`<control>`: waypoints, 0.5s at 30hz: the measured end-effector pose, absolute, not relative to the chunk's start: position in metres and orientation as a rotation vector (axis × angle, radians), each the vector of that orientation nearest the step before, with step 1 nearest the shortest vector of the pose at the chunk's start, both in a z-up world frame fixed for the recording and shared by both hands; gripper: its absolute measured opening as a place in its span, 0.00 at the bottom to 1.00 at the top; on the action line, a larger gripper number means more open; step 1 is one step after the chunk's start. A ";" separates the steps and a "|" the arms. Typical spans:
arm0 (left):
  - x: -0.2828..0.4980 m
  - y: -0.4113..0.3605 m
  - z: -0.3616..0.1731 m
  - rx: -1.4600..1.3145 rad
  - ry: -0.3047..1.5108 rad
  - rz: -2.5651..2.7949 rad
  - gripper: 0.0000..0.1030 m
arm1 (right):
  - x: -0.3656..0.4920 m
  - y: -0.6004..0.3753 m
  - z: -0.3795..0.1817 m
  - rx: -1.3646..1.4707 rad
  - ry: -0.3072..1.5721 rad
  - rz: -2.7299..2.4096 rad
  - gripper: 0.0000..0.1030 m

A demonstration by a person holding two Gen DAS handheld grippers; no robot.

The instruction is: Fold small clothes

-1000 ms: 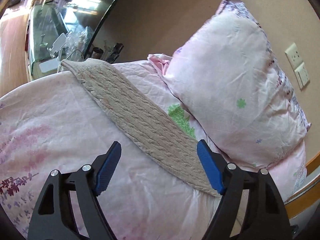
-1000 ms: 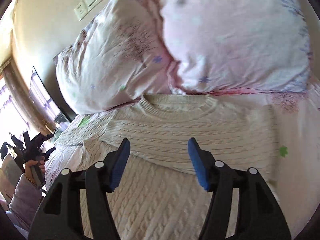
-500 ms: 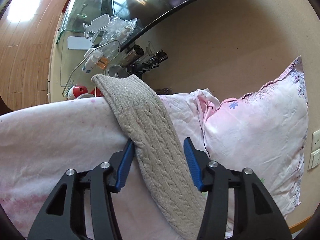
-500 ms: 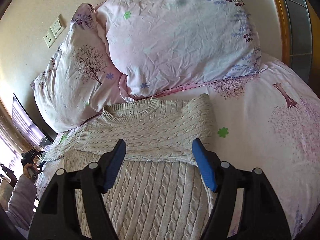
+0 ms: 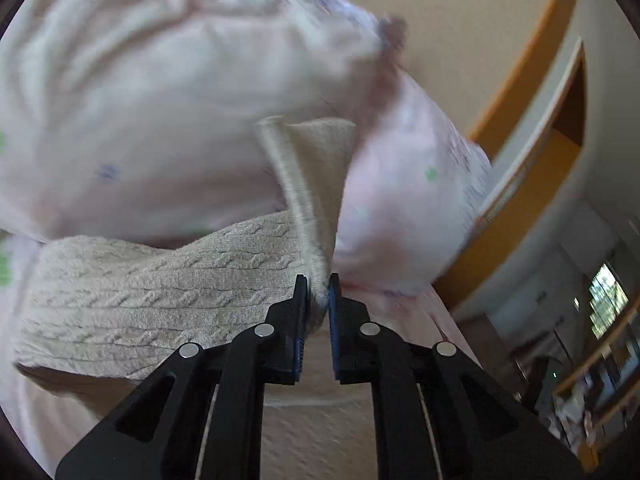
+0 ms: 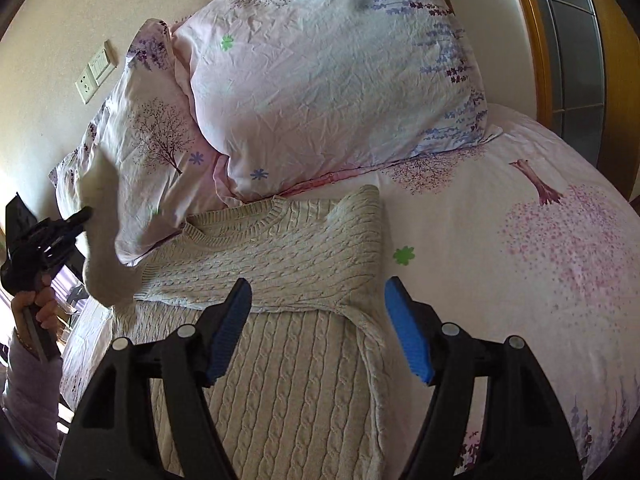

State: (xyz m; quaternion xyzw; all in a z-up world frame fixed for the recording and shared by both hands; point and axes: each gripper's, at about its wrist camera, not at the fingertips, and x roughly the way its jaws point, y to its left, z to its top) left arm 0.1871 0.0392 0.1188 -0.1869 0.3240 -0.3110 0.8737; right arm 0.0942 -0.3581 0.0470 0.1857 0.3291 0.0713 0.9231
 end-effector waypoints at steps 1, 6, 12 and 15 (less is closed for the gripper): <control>0.192 -0.002 0.103 -0.322 0.772 -0.709 0.19 | 0.095 -0.359 0.044 0.396 0.691 0.152 0.67; 0.163 -0.035 0.064 -0.129 0.923 -0.710 0.19 | 0.065 -0.370 0.035 0.405 0.763 0.164 0.67; 0.084 0.085 0.063 -0.065 0.824 -0.388 0.59 | 0.015 -0.387 0.000 0.547 0.882 0.254 0.52; 0.053 0.133 0.045 -0.127 0.897 -0.295 0.59 | -0.004 -0.382 -0.015 0.578 0.925 0.271 0.45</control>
